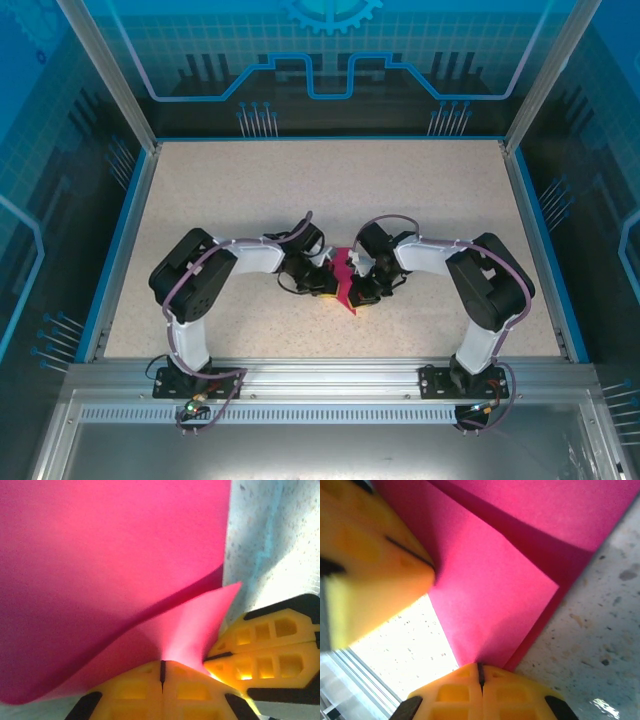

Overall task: Fold a paper plane with a square sheet of paper (fold left side to right side)
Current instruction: Third fold the triangle at the center of the table.

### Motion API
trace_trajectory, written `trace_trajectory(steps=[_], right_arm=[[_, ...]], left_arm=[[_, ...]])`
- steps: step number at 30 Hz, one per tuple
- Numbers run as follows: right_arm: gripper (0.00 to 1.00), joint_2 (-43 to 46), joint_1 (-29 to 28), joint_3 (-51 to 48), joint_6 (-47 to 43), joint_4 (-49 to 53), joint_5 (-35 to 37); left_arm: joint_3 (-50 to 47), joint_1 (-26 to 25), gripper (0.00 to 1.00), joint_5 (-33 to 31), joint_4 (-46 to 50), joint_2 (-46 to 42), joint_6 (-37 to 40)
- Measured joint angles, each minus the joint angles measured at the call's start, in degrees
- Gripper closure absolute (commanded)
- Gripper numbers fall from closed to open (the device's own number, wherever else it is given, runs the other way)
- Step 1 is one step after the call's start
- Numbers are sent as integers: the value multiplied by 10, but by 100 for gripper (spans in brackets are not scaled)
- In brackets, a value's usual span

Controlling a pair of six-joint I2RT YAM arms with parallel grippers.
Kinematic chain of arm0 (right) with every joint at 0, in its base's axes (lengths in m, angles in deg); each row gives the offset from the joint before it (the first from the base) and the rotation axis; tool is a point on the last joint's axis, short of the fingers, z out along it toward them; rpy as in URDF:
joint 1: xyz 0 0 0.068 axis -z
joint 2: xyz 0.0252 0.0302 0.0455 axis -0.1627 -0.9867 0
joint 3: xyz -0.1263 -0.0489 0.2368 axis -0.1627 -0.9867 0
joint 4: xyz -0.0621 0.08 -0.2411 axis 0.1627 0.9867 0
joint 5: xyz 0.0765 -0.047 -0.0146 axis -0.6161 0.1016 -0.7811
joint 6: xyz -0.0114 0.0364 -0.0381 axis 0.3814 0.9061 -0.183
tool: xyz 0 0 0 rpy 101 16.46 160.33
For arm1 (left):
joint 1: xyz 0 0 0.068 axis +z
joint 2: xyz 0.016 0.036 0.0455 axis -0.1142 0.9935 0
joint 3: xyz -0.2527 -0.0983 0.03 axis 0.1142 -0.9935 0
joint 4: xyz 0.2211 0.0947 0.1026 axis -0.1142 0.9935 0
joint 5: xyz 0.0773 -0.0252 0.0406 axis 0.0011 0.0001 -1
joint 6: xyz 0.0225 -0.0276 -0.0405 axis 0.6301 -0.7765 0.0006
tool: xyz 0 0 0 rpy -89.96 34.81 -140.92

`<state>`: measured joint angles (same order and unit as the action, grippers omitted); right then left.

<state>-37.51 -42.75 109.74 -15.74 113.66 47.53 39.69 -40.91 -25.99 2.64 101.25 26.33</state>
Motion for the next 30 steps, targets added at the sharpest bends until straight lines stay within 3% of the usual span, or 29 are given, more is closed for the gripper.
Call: trace_trajectory(steps=[11,18,24,30], right_arm=[[99,0,0,1,0,-7,2],[99,0,0,2,0,-6,4],[99,0,0,3,0,-4,6],[99,-1,0,4,0,-4,6]], left_arm=[[5,65,97,-21,47,-12,58],[5,94,96,-67,81,-45,68],[5,52,95,-62,78,-86,64],[20,-8,94,-47,59,-56,46]])
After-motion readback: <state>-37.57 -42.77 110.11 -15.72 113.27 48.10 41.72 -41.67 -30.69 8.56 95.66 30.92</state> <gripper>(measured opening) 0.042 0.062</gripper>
